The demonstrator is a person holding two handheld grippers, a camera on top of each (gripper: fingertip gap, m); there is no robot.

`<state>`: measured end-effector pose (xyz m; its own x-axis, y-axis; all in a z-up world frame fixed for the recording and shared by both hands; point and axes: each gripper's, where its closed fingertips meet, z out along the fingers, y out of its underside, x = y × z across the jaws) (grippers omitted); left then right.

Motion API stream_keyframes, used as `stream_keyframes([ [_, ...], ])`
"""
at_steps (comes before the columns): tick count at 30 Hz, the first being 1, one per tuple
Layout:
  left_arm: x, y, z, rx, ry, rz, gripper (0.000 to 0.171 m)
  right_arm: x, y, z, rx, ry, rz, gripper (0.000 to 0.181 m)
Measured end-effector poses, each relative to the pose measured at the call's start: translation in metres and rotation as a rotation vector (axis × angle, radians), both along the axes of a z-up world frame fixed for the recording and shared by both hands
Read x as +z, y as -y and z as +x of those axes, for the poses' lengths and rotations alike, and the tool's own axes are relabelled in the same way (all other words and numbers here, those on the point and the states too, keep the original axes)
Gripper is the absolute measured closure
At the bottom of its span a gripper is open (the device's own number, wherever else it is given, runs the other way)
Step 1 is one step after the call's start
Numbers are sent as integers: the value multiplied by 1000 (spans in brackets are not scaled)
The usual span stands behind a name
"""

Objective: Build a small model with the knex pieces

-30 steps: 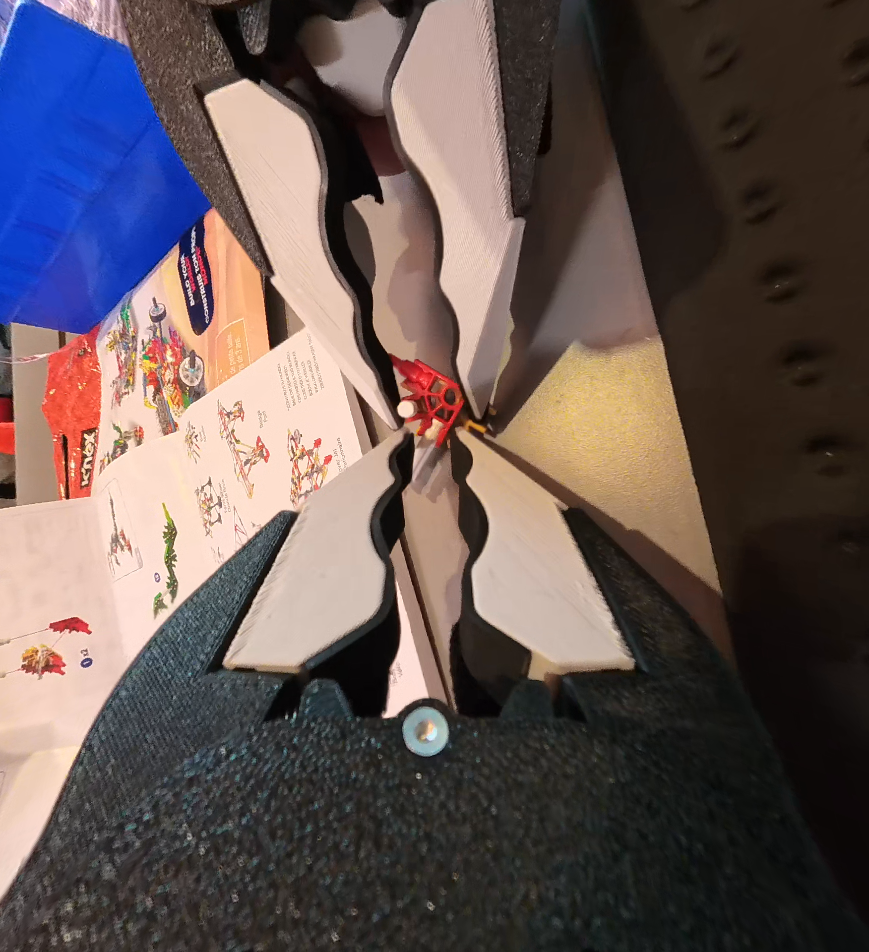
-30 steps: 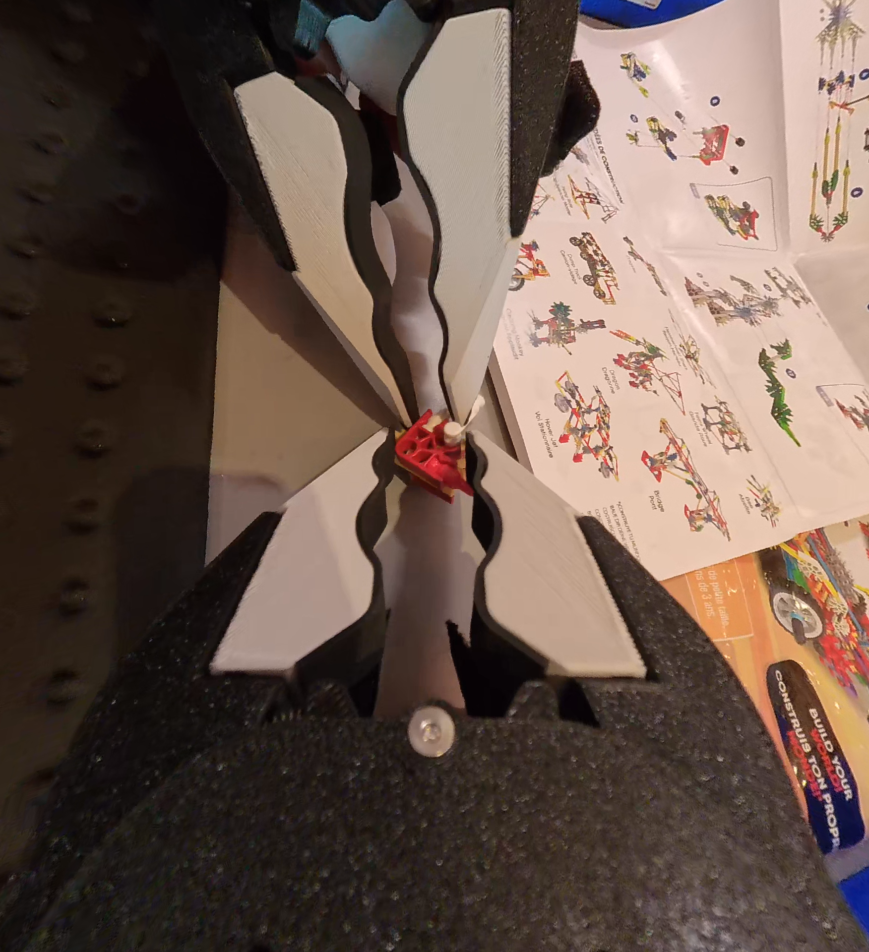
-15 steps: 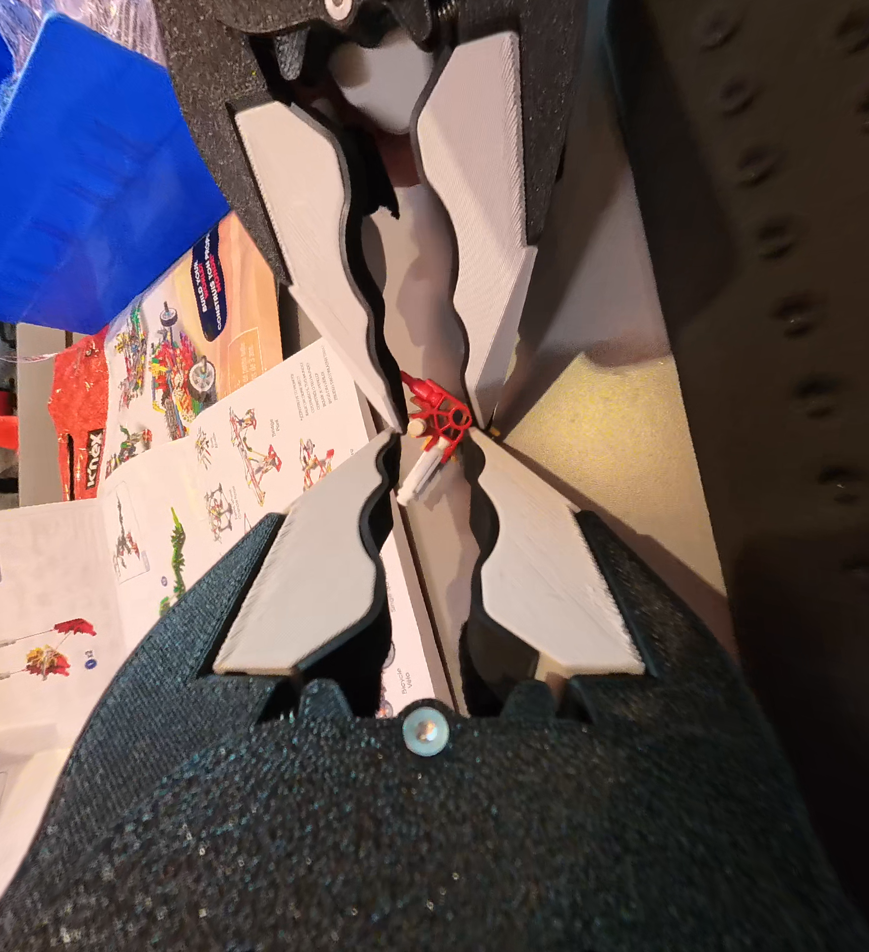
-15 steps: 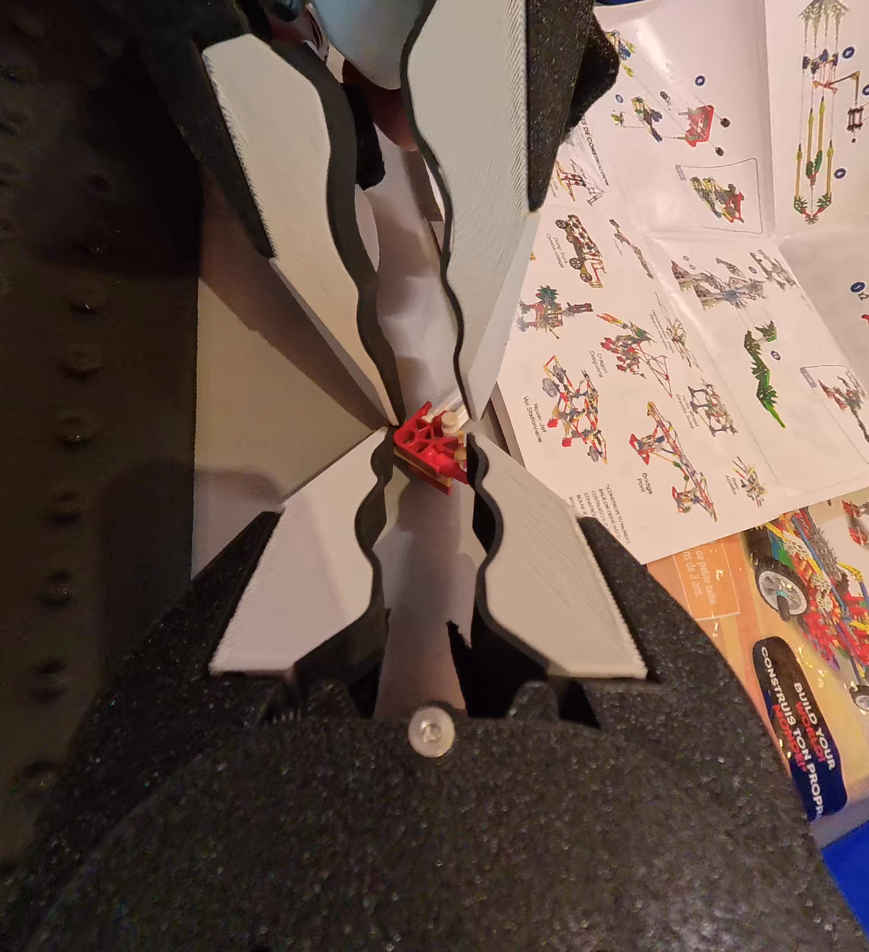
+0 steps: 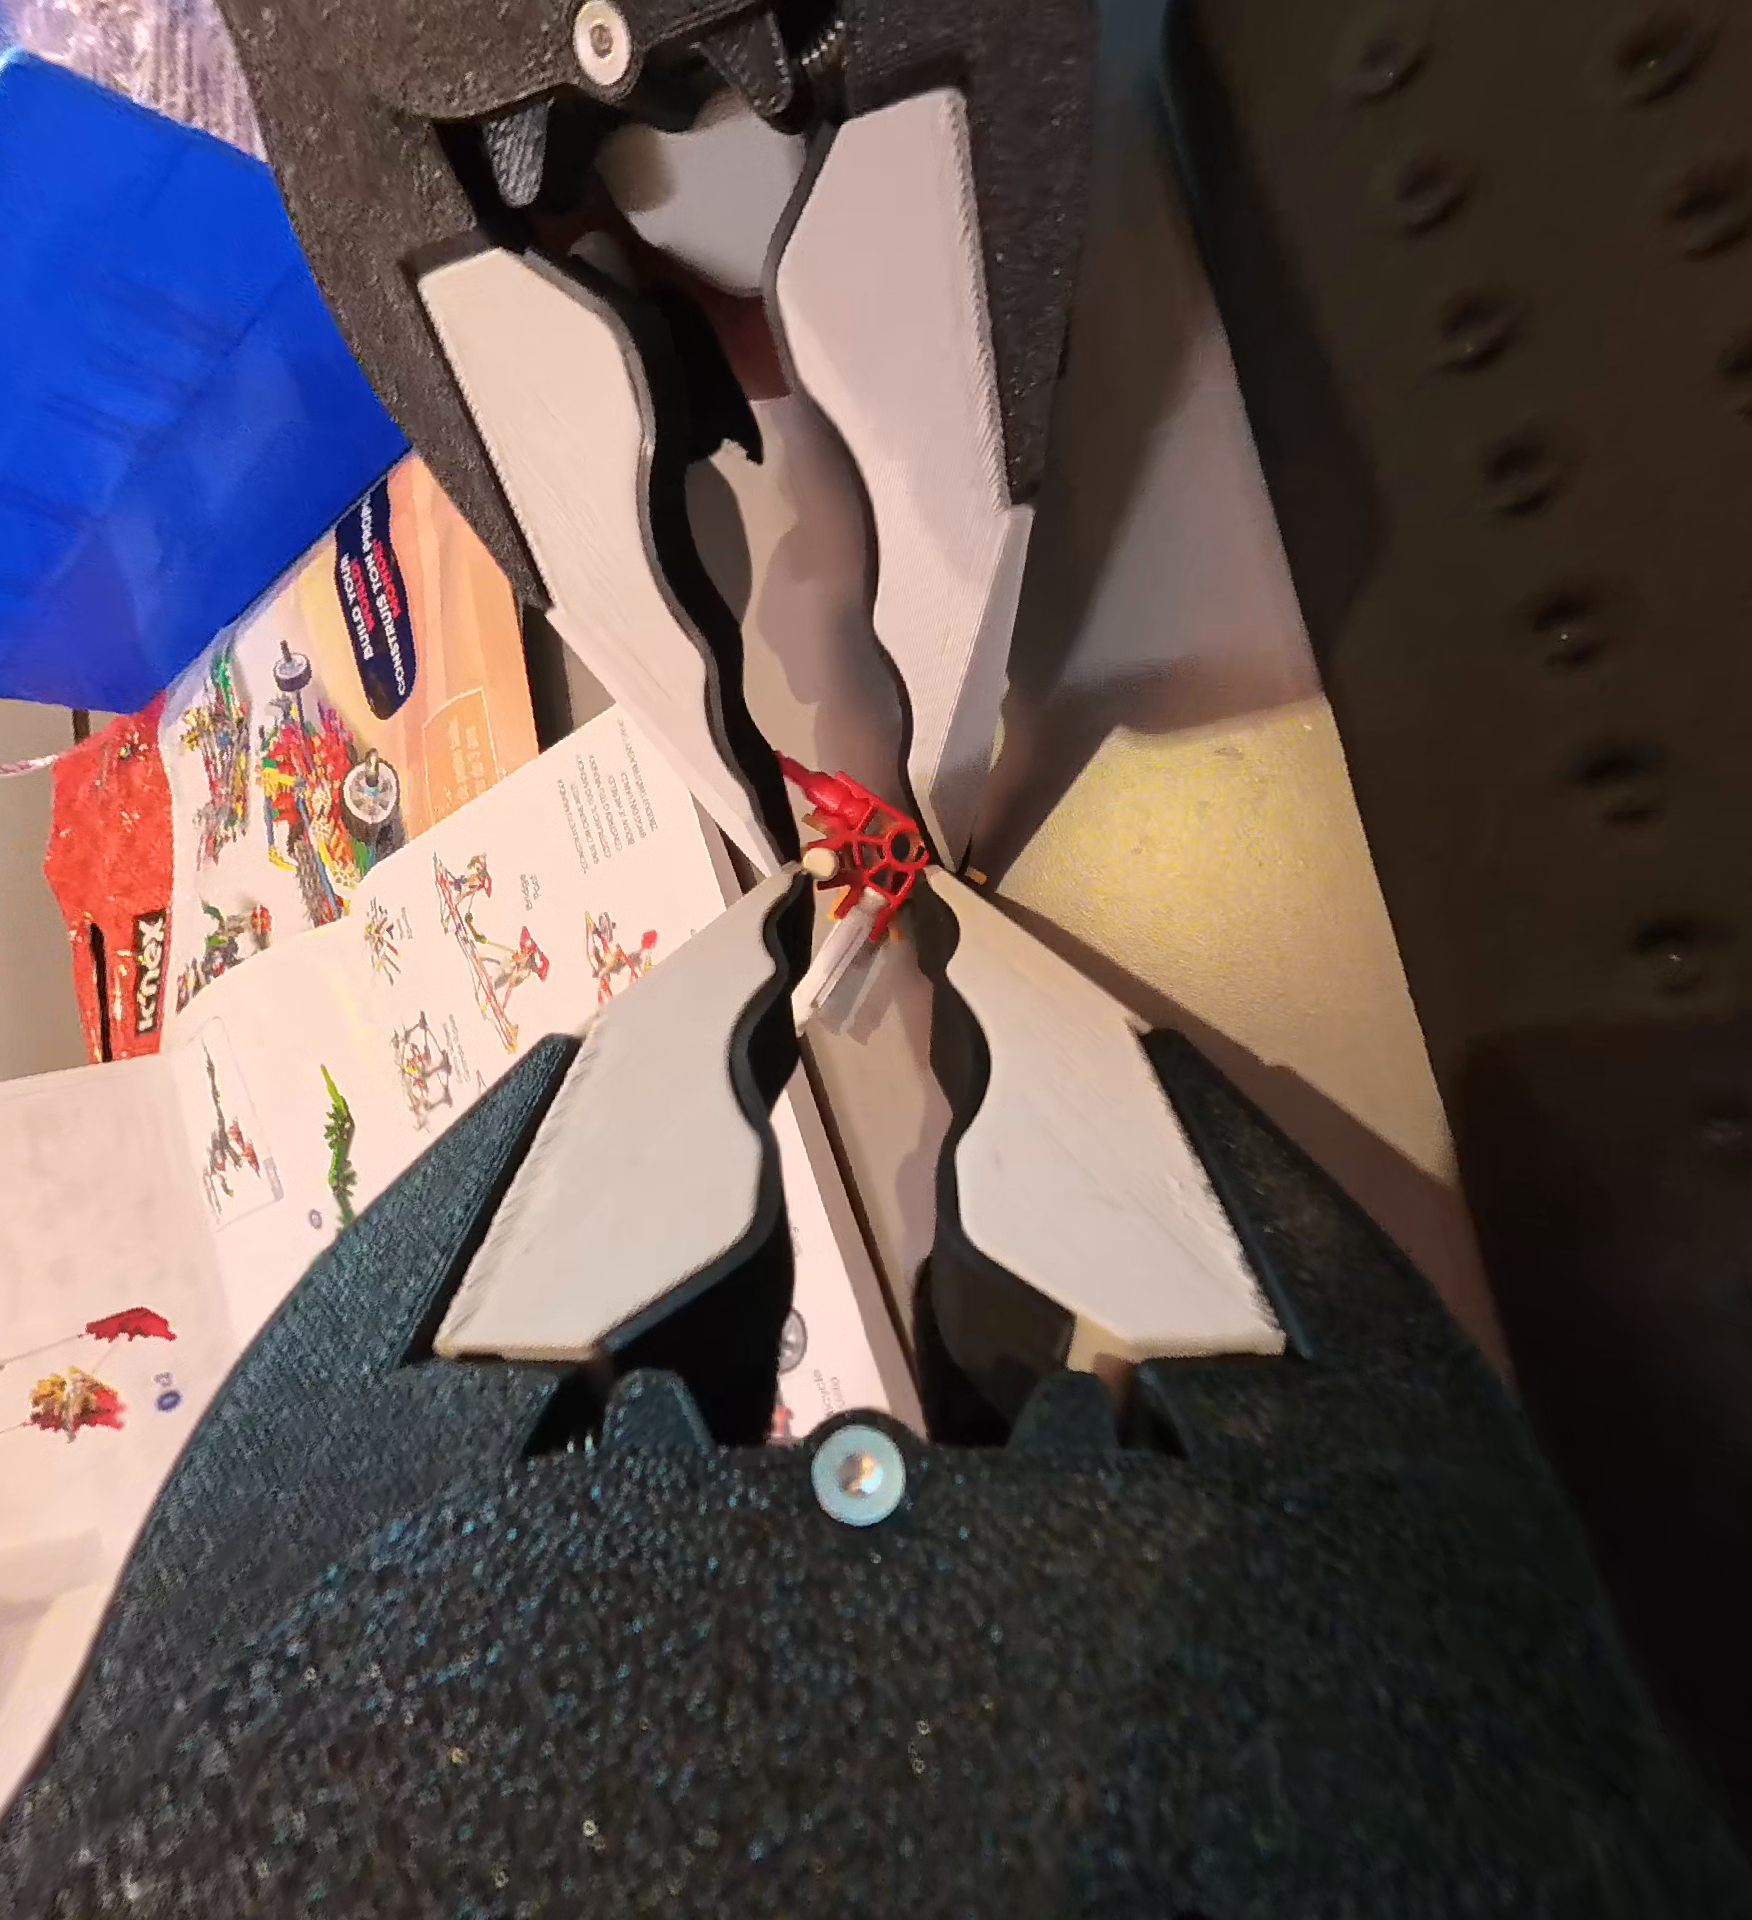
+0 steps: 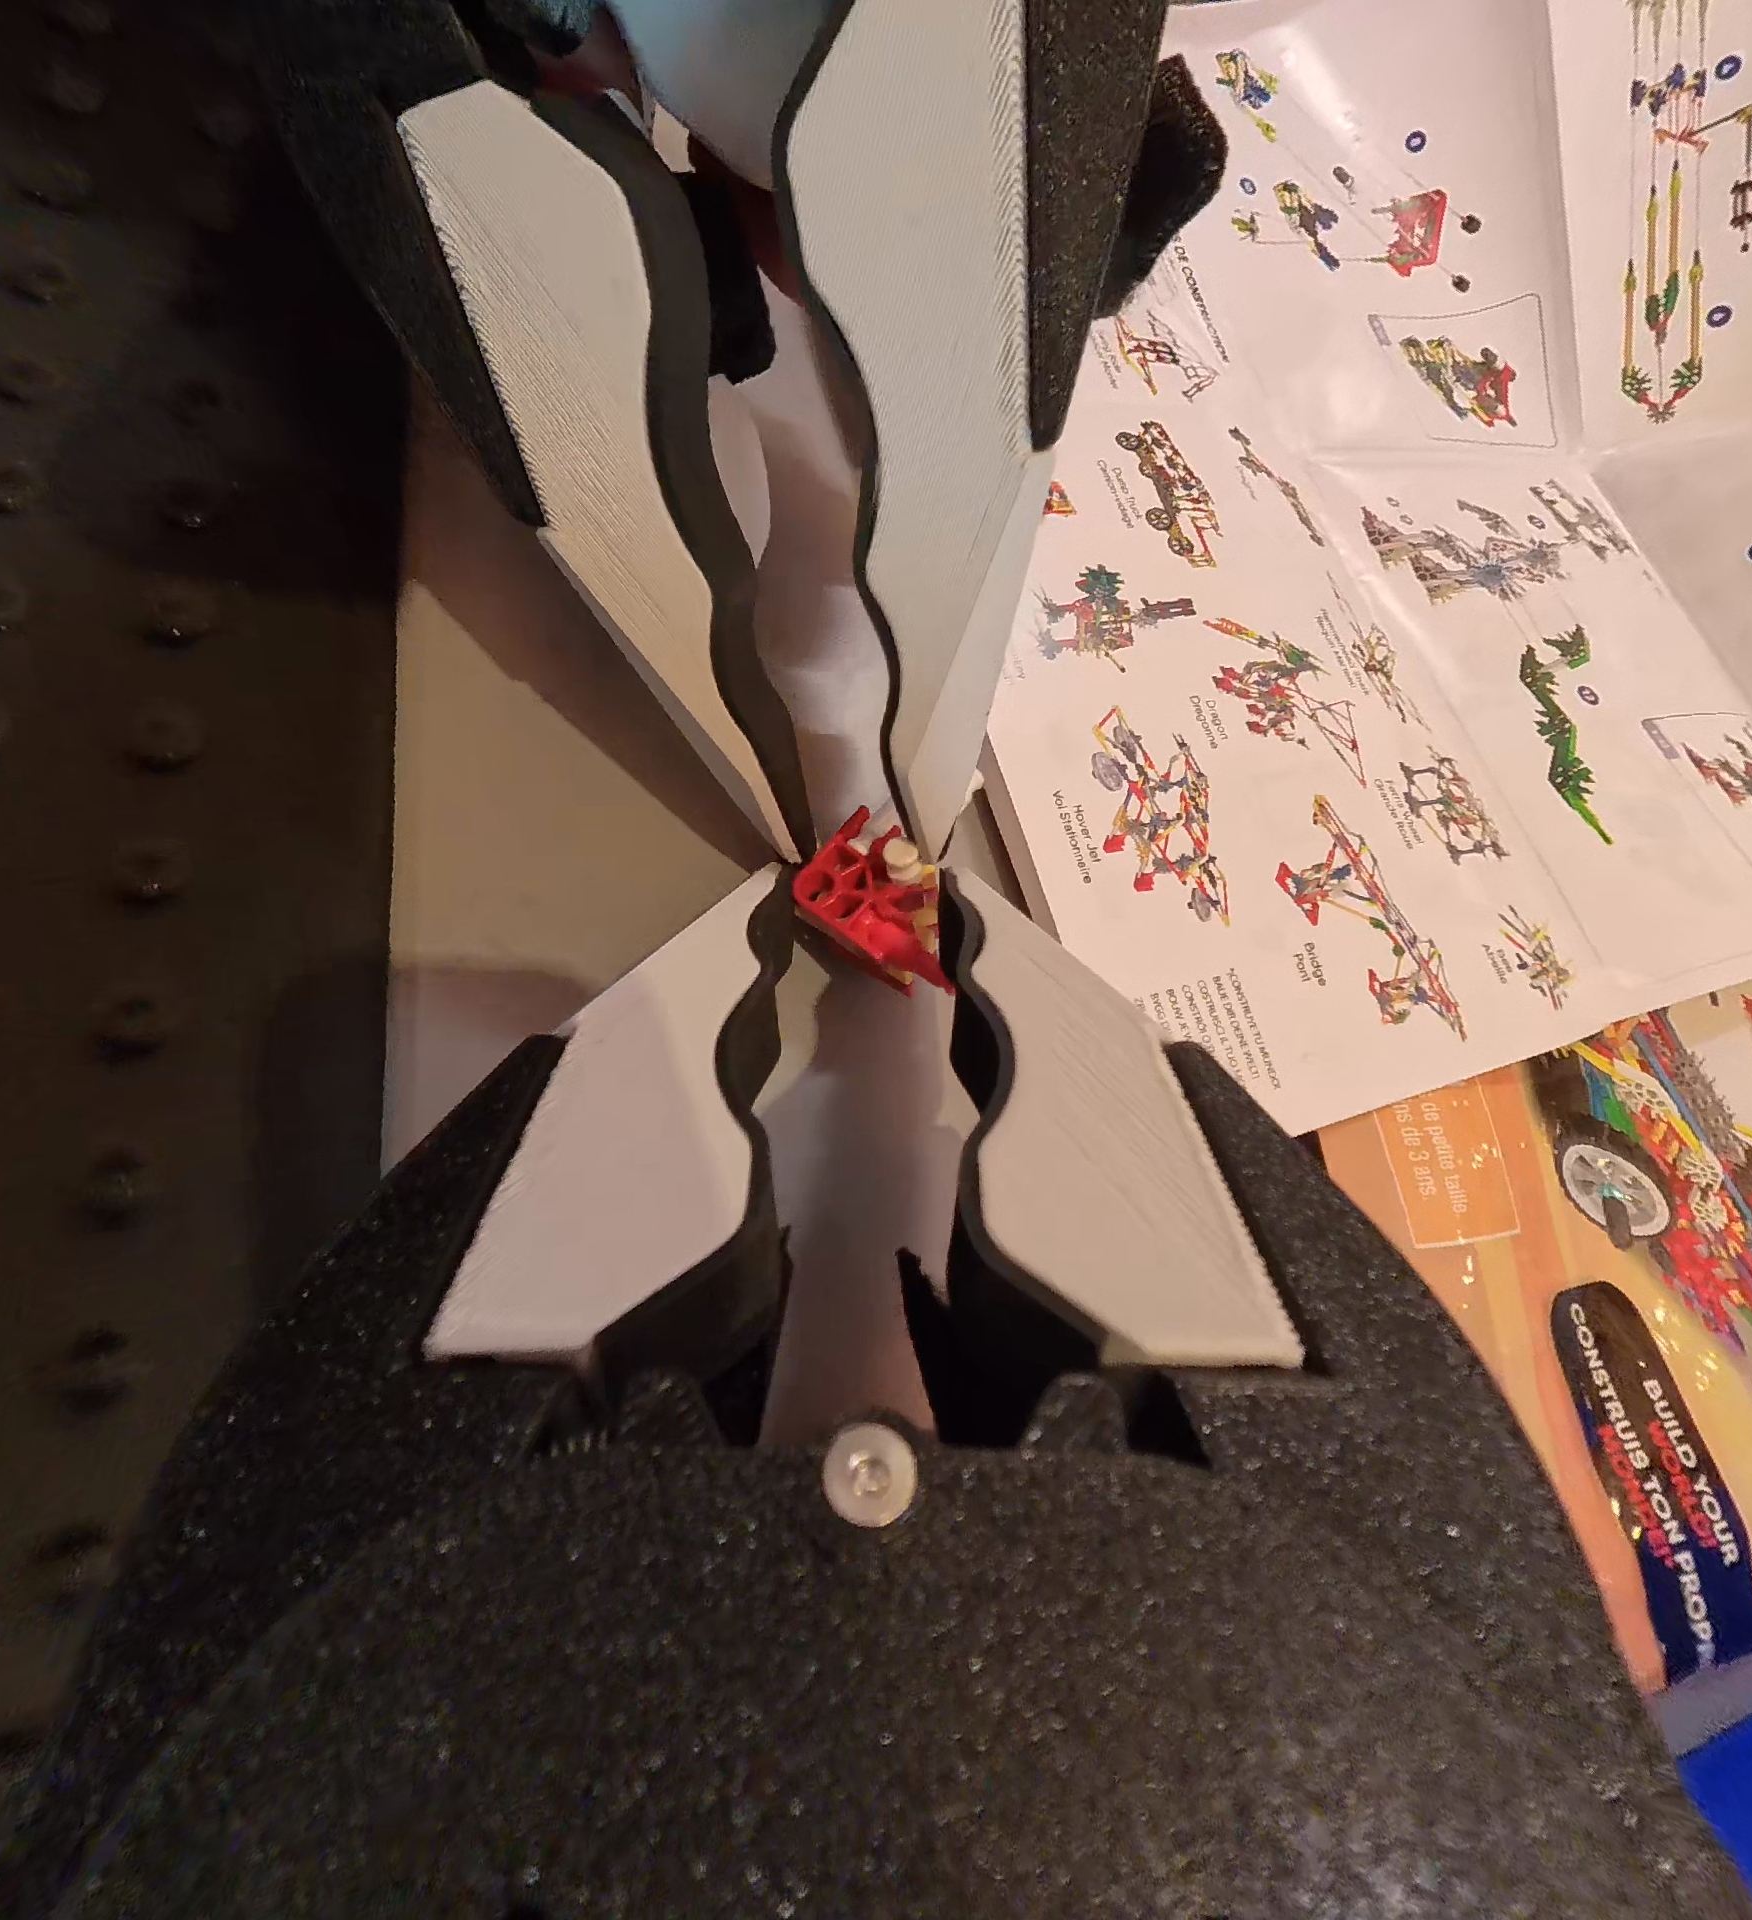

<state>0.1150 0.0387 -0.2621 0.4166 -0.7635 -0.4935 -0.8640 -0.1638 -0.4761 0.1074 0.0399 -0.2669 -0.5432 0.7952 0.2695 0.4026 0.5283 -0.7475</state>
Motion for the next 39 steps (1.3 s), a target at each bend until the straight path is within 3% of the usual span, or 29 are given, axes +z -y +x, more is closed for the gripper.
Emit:
stream_keyframes([
  [7,0,0,2,-92,-38,-76,157,-1,0,0,0,22,-37,154],
  [20,-1,-5,2,-69,-106,32,158,-1,-4,-3,-36,27,-46,155],
  [27,-1,-7,-3,-67,-33,24,157,1,-7,-3,-73,-19,8,153],
  [29,-2,-6,-1,-71,-5,20,166,3,-9,-2,-93,-45,26,150],
  [33,-10,-3,4,-88,11,9,166,0,-12,1,-98,-53,95,140],
  [39,-3,-8,1,-70,21,47,171,2,-15,2,-96,-54,50,149],
])
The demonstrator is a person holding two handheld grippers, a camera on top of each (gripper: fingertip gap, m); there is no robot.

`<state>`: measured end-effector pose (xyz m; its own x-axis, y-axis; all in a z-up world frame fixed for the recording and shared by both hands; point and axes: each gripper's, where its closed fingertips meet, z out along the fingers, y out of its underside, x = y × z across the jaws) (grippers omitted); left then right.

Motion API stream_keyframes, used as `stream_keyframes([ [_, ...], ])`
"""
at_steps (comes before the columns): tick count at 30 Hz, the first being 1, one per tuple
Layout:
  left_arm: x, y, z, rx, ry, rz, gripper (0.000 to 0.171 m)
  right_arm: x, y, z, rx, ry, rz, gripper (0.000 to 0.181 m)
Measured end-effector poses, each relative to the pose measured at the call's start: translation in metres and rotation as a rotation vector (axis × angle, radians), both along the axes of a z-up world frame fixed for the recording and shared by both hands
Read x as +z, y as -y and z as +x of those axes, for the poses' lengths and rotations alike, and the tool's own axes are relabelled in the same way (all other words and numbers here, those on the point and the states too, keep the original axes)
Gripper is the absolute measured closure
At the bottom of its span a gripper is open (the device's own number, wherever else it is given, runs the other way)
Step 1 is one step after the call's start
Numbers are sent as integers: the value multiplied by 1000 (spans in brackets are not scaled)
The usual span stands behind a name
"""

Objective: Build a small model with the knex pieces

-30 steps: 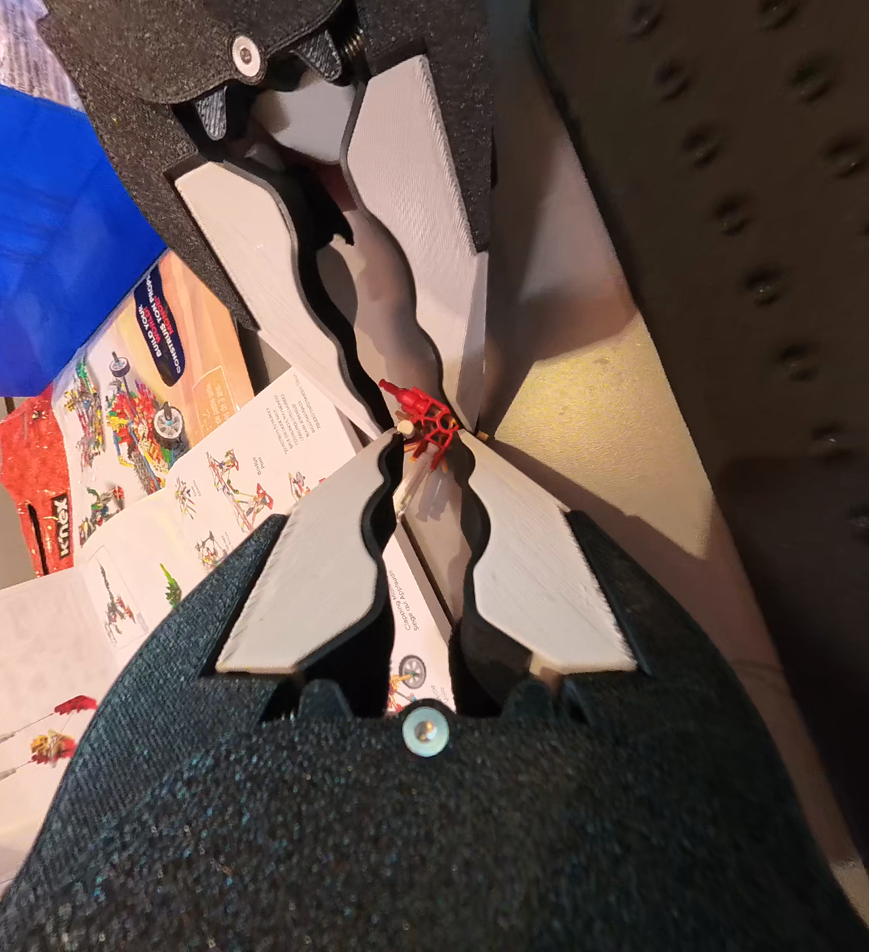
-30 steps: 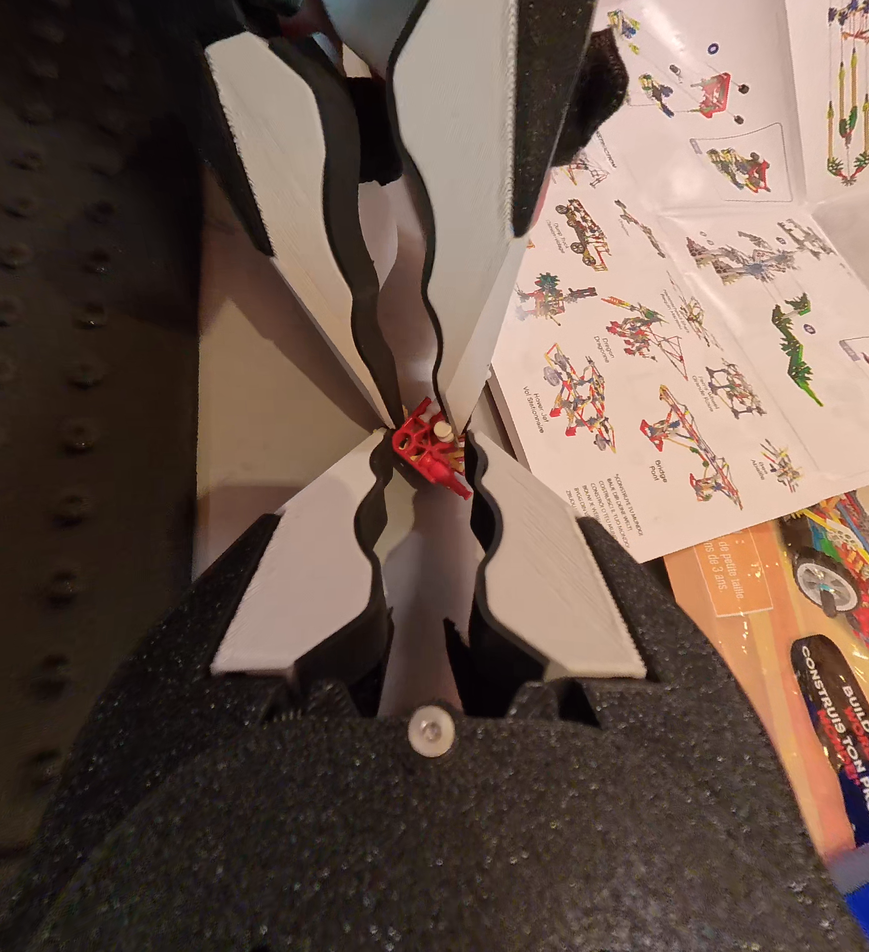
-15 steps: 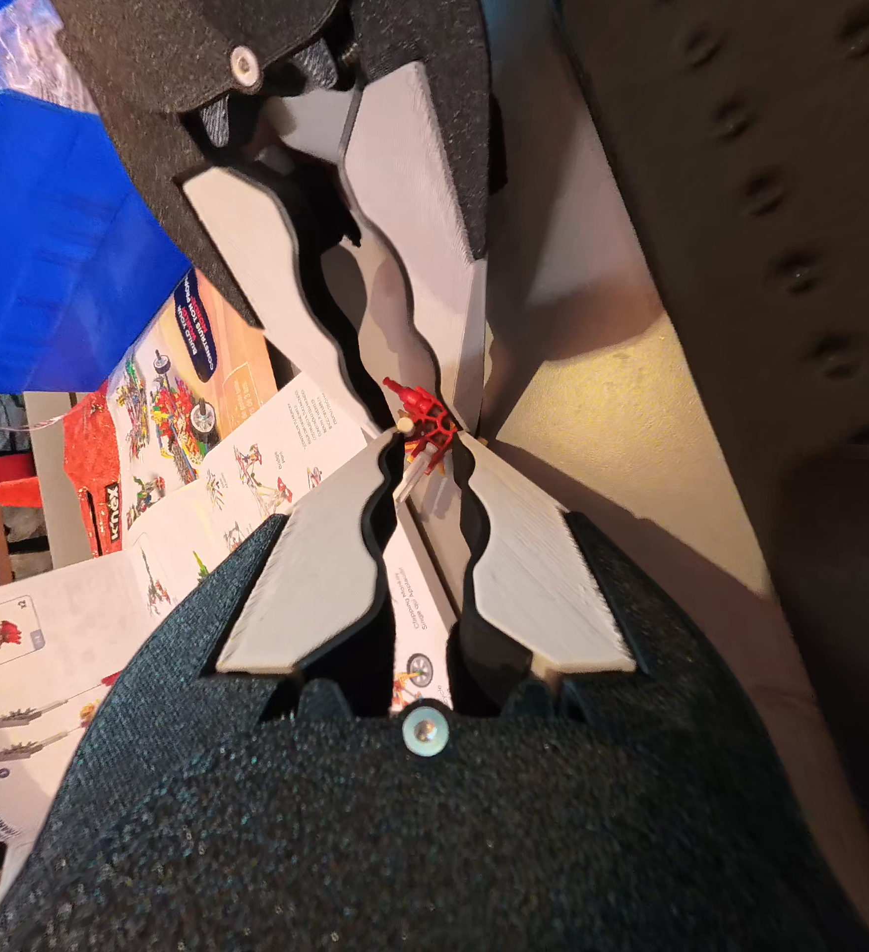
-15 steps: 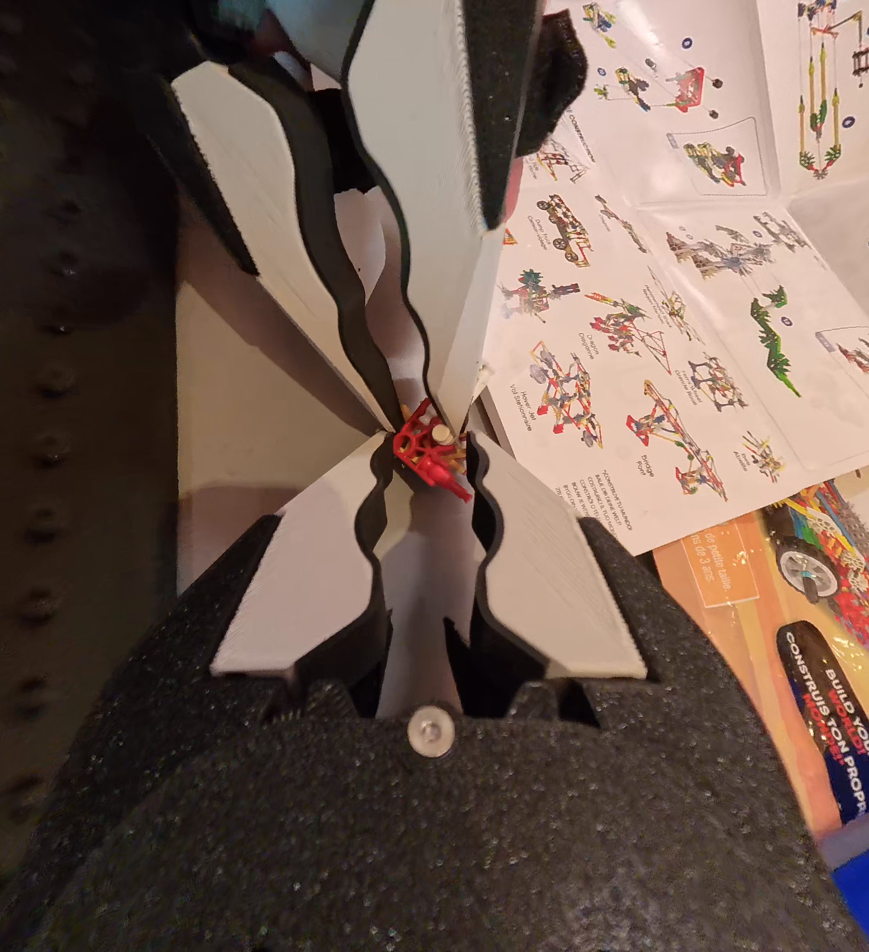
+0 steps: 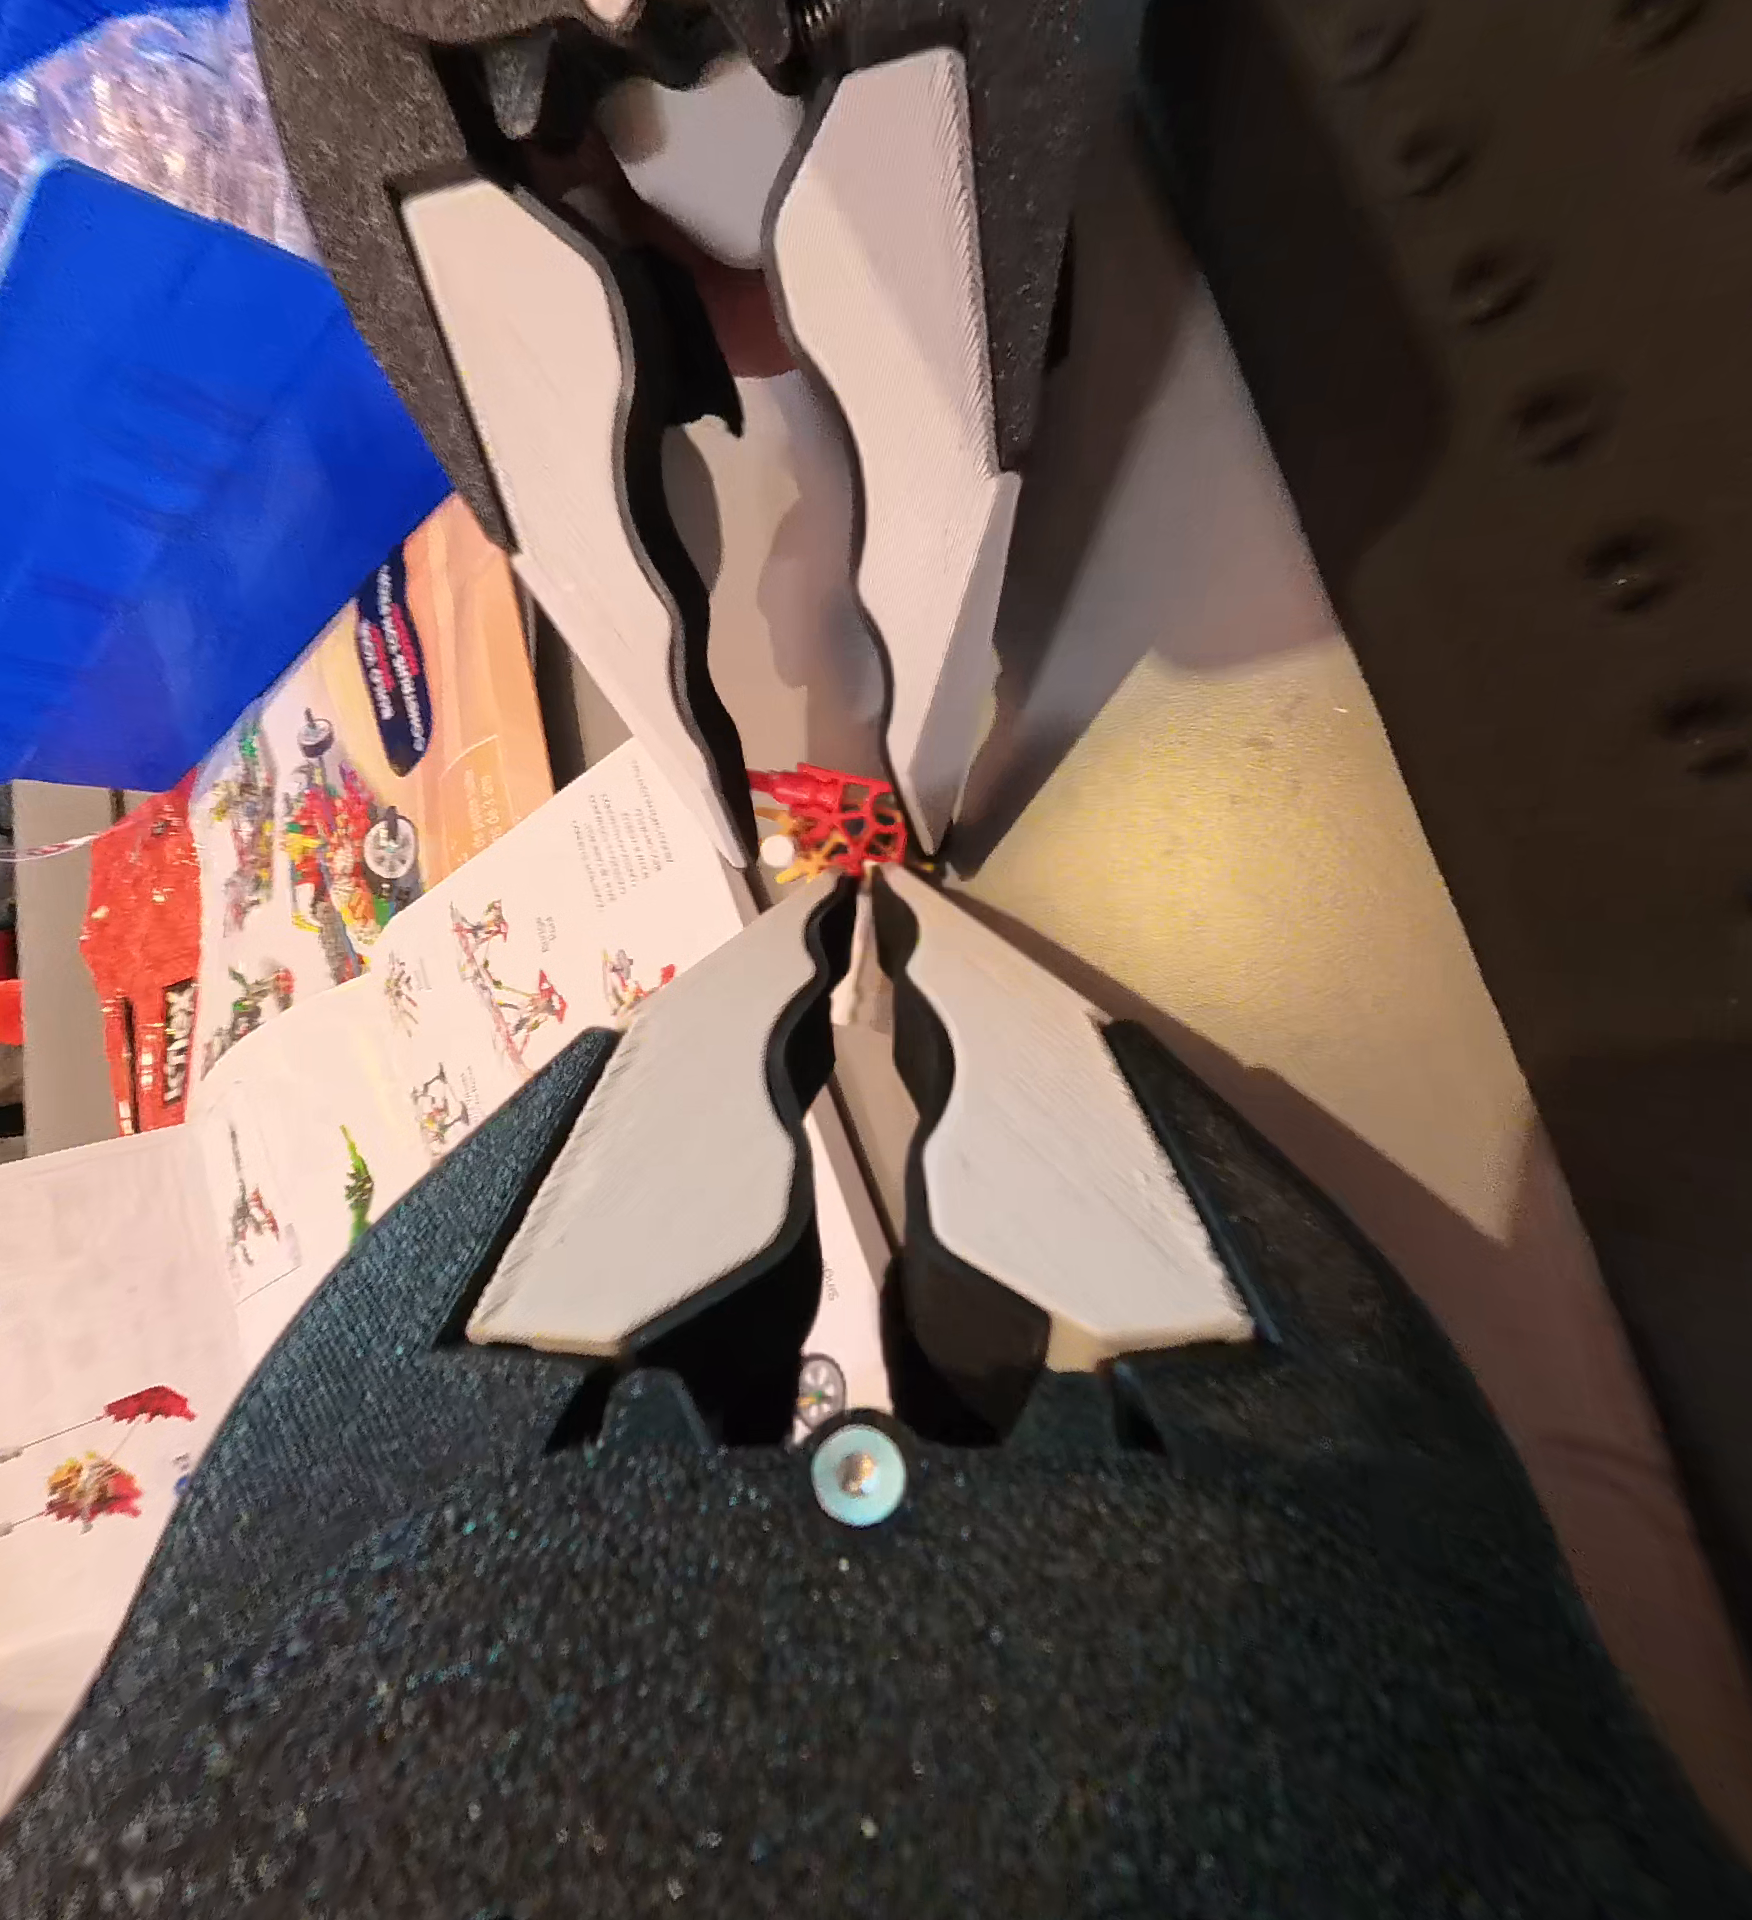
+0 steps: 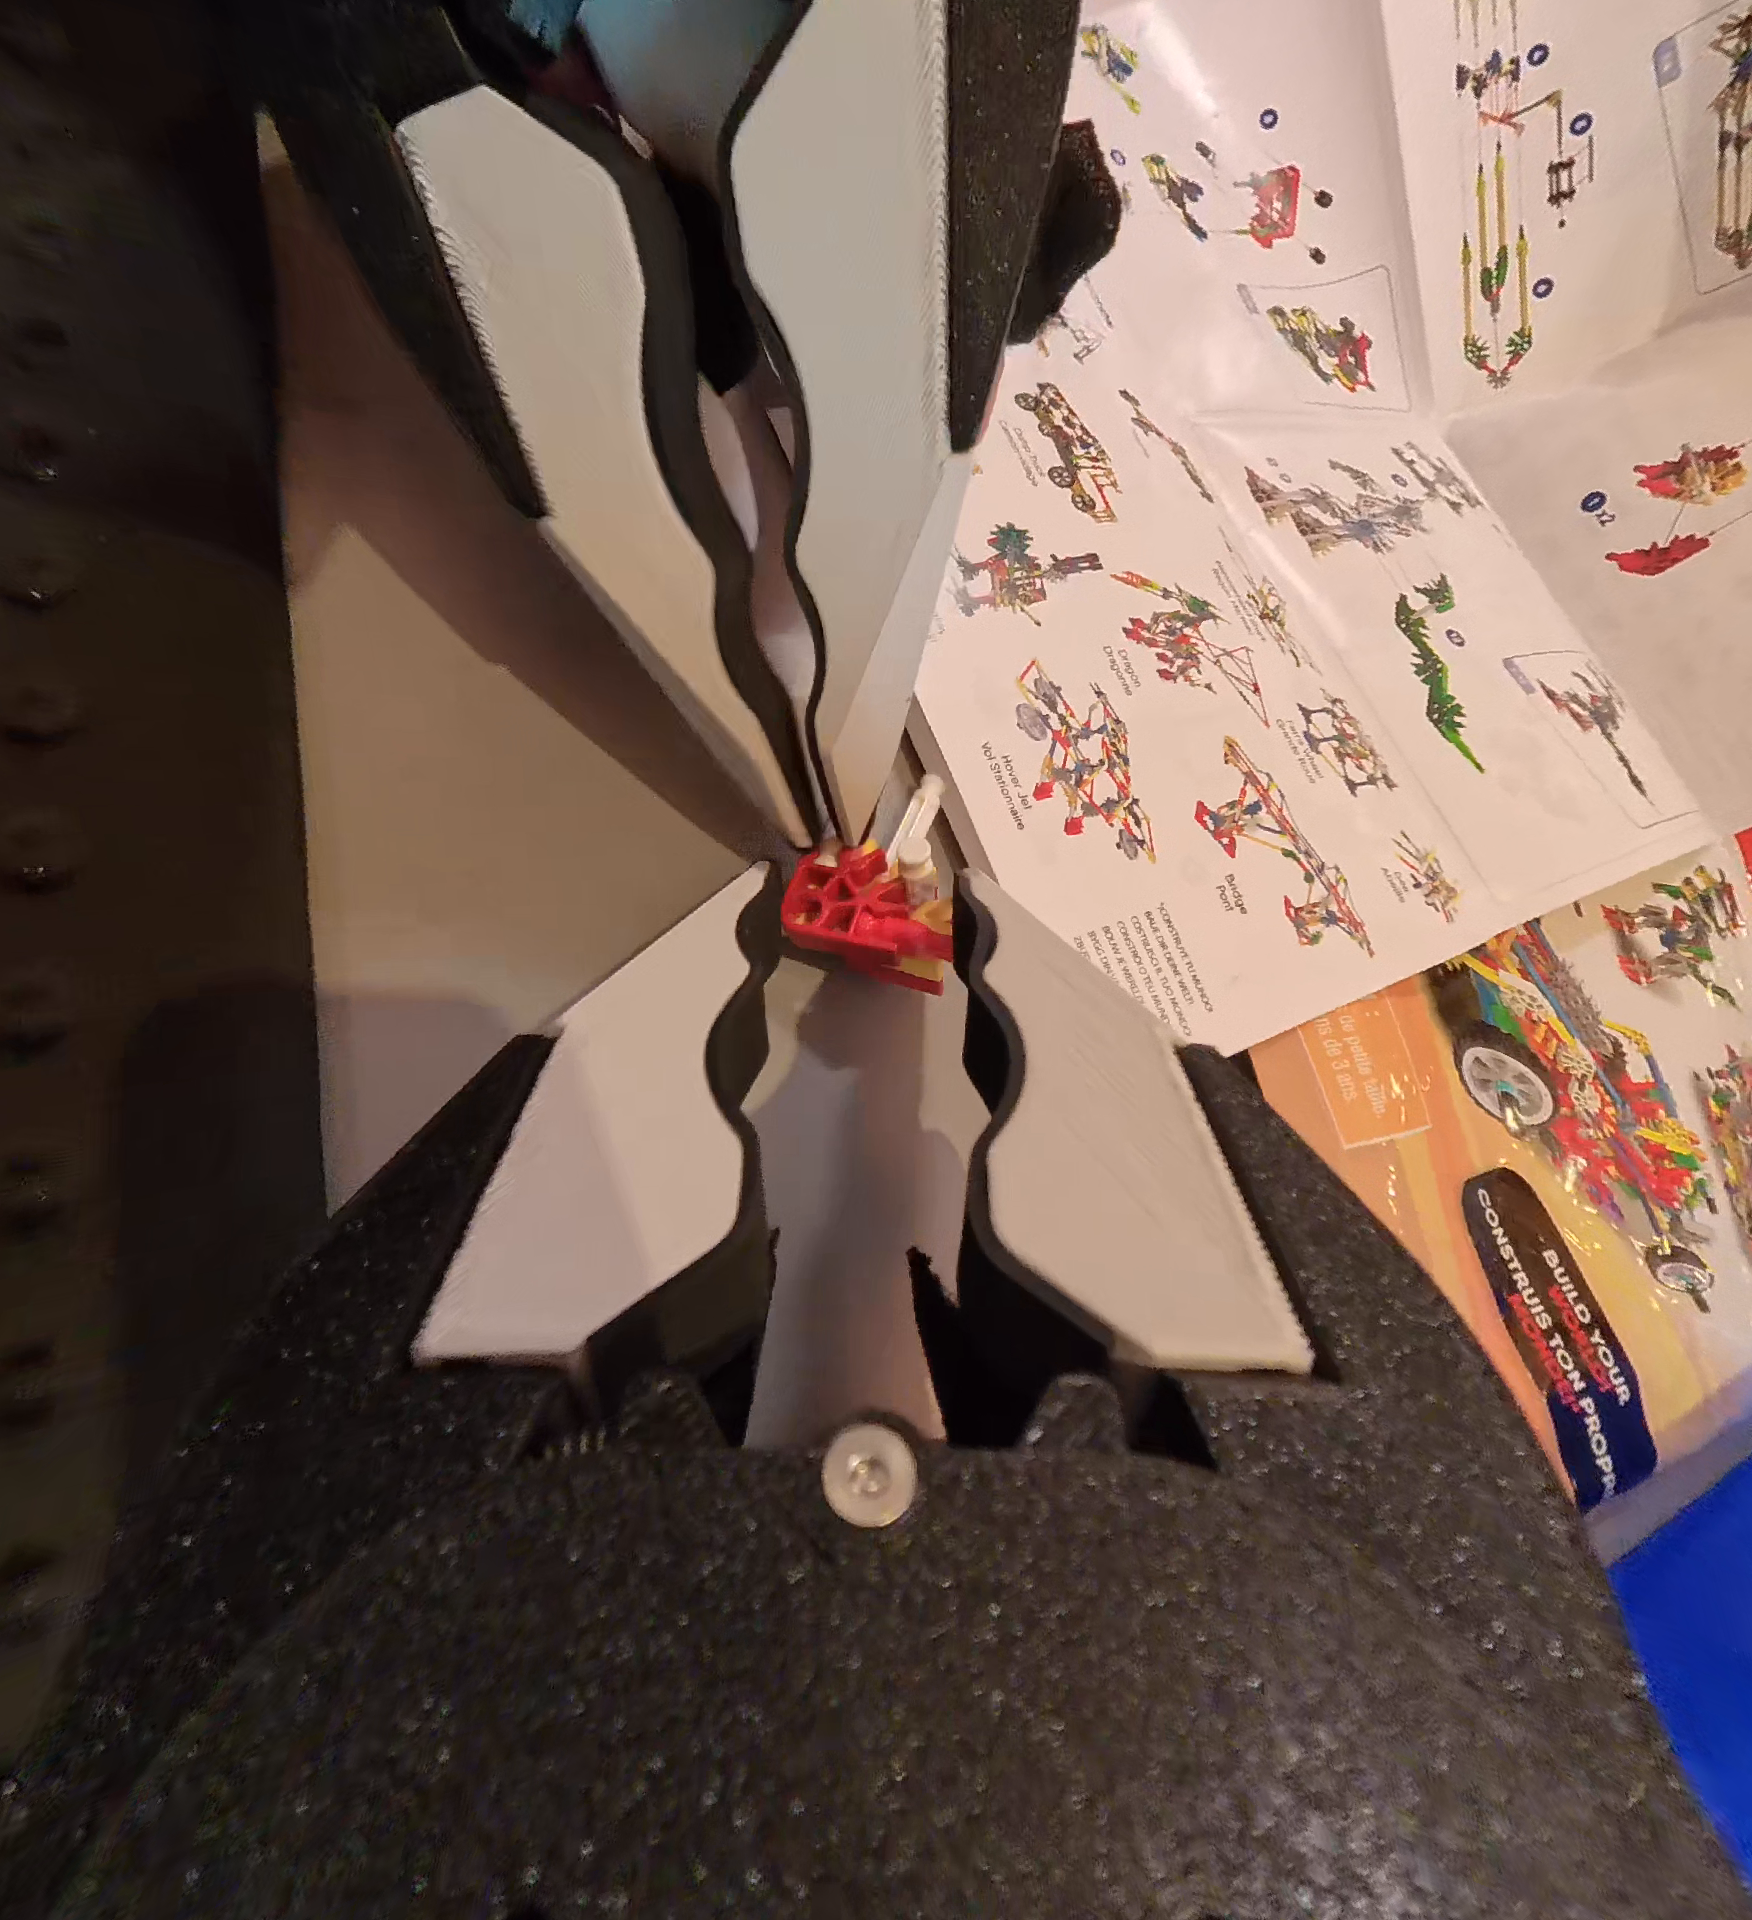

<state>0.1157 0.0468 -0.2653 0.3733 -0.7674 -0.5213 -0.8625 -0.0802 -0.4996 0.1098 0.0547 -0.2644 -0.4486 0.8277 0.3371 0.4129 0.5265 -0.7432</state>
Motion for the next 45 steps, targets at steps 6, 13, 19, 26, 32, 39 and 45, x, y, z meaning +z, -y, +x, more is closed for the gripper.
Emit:
stream_keyframes([
  [6,3,-6,-4,42,4,28,163,0,-1,0,0,6,-16,149],
  [13,5,-3,-5,41,32,15,150,0,0,2,11,6,-15,149],
  [19,-6,-9,-10,59,-51,45,145,0,1,3,21,10,-18,149],
  [26,-6,-8,-8,52,-48,28,163,-1,1,4,25,13,-17,152],
  [32,-8,-8,-8,64,-59,39,166,-1,0,3,16,9,-19,154],
  [39,-9,-11,-7,81,-4,23,167,-1,-5,3,-2,9,-12,153],
  [45,-9,-12,-8,72,9,26,168,3,-9,4,-5,-7,-8,152],
])
